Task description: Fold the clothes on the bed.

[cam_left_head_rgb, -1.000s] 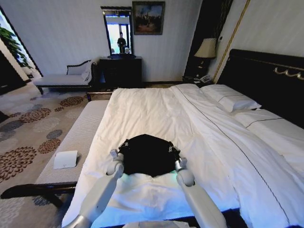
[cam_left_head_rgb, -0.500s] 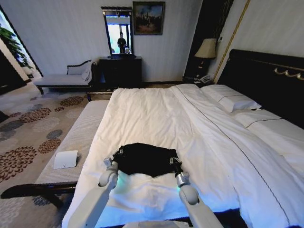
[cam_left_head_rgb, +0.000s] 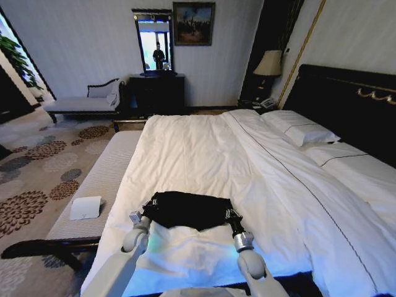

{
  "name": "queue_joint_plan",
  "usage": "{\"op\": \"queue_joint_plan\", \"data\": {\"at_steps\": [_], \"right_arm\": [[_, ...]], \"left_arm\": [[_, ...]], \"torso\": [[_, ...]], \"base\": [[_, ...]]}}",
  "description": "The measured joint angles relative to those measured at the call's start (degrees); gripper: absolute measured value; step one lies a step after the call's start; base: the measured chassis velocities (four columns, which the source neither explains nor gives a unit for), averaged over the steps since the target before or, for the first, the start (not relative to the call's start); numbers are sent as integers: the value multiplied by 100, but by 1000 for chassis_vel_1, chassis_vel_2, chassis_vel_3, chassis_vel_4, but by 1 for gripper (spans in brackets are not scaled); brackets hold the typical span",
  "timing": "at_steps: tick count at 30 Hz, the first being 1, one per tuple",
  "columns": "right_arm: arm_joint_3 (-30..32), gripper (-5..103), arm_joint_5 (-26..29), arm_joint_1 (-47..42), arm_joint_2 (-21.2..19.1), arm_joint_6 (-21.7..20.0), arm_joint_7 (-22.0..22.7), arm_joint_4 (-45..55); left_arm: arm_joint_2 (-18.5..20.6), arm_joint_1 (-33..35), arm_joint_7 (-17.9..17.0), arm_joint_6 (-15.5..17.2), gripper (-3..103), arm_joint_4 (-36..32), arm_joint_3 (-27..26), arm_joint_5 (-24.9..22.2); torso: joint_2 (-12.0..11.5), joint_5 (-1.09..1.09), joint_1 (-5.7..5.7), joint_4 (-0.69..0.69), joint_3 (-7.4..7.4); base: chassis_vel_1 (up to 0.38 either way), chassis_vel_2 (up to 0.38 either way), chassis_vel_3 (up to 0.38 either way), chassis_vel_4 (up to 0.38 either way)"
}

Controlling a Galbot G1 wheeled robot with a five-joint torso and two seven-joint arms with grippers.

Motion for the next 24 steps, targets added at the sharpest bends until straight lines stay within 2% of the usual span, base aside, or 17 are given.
{"op": "queue_joint_plan", "data": {"at_steps": [6, 18, 23, 24], "right_arm": [[33, 1, -51, -122, 76, 70, 0, 12], [65, 1, -70, -226, 139, 78, 8, 131], [66, 1, -112, -303, 166, 84, -4, 177], [71, 1, -115, -334, 173, 100, -4, 205]], "left_arm": [[37, 122, -16, -40, 4, -122, 39, 310], [44, 569, -70, -56, 4, -442, -140, 502], [35, 672, -269, -87, 2, -505, -177, 701], [18, 762, -309, -104, 6, -601, -241, 761]], "torso": [[0, 0, 0, 0, 0], [-1, 0, 0, 0, 0], [-1, 0, 0, 0, 0], [-1, 0, 0, -1, 0]], "base": [[0, 0, 0, 0], [0, 0, 0, 0], [0, 0, 0, 0], [0, 0, 0, 0]]}}
